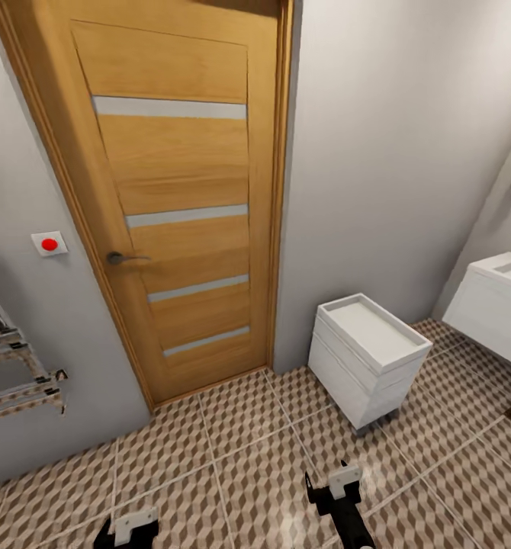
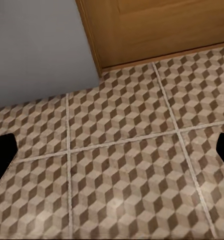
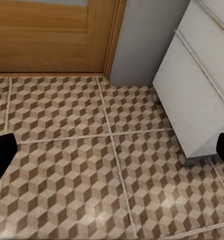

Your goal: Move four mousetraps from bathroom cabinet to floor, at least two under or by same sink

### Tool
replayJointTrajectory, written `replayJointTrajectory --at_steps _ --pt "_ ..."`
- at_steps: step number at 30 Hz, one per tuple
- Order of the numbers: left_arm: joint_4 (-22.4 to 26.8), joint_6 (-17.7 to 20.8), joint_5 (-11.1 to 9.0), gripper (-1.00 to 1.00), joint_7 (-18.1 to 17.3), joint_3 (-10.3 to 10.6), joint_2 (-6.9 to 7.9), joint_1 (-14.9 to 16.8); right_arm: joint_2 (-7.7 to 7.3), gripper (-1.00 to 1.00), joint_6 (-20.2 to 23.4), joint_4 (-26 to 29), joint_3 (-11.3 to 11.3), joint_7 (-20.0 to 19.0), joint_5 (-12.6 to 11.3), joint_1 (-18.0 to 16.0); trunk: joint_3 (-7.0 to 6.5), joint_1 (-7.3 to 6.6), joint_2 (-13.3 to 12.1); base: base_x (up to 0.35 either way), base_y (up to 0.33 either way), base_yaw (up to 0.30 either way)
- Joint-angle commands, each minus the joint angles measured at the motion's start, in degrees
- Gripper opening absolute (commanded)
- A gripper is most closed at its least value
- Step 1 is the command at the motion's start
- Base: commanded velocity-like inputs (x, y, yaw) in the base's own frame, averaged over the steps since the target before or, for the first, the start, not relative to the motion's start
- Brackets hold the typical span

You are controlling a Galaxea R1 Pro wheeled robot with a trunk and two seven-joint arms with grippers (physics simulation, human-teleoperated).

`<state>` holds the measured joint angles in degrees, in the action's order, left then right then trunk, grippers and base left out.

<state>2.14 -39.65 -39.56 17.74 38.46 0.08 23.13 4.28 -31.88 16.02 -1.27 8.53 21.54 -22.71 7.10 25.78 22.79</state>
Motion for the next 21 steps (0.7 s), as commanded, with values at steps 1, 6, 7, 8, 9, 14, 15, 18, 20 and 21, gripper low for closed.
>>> replayJointTrajectory --at_steps 1,6,7,8,9,14,15,18,20,21 --pt "0.02 0.01 0.01 1.00 0.54 0.48 0.01 0.01 0.02 1.00 -0.11 -0.06 -0.13 0.44 0.62 -0.05 0.15 0.00 0.13 -0.254 0.235 0.248" --pt "0.01 0.01 0.01 1.00 0.54 0.48 0.01 0.01 0.04 1.00 -0.11 -0.07 -0.12 0.44 0.66 -0.05 0.30 0.00 0.13 -0.152 0.140 0.248" --pt "0.02 0.01 0.01 1.00 0.54 0.48 0.01 0.02 0.06 1.00 -0.11 -0.06 -0.12 0.44 0.65 -0.05 0.33 0.00 0.13 -0.062 0.057 0.248" --pt "0.00 0.01 0.01 1.00 0.54 0.47 0.01 0.03 0.08 1.00 -0.11 -0.08 -0.12 0.44 0.64 -0.05 0.36 0.00 0.13 -0.040 0.036 0.248" --pt "0.00 0.01 0.01 1.00 0.54 0.47 0.01 0.02 0.09 1.00 -0.11 -0.07 -0.13 0.44 0.63 -0.05 0.39 0.00 0.13 -0.025 0.023 0.248" --pt "-0.02 0.01 0.01 1.00 0.54 0.47 0.01 0.03 0.11 1.00 -0.11 -0.06 -0.12 0.44 0.62 -0.06 0.53 0.00 0.13 -0.011 0.010 0.248" --pt "-0.02 0.01 0.01 1.00 0.54 0.47 0.01 0.01 0.11 1.00 -0.11 -0.06 -0.12 0.44 0.61 -0.05 0.56 0.00 0.13 -0.004 0.004 0.247" --pt "-0.03 0.01 0.01 1.00 0.54 0.49 0.01 0.01 0.11 1.00 -0.11 -0.07 -0.13 0.44 0.61 -0.05 0.65 0.00 0.13 -0.003 0.003 0.247" --pt "-0.03 0.01 0.01 1.00 0.54 0.48 0.01 0.03 0.11 1.00 -0.11 -0.06 -0.13 0.44 0.59 -0.05 0.71 0.00 0.13 -0.001 0.001 0.248" --pt "-0.03 0.01 0.01 1.00 0.54 0.50 0.01 0.02 0.11 1.00 -0.11 -0.05 -0.13 0.44 0.60 -0.05 0.73 0.00 0.13 -0.001 0.001 0.248"
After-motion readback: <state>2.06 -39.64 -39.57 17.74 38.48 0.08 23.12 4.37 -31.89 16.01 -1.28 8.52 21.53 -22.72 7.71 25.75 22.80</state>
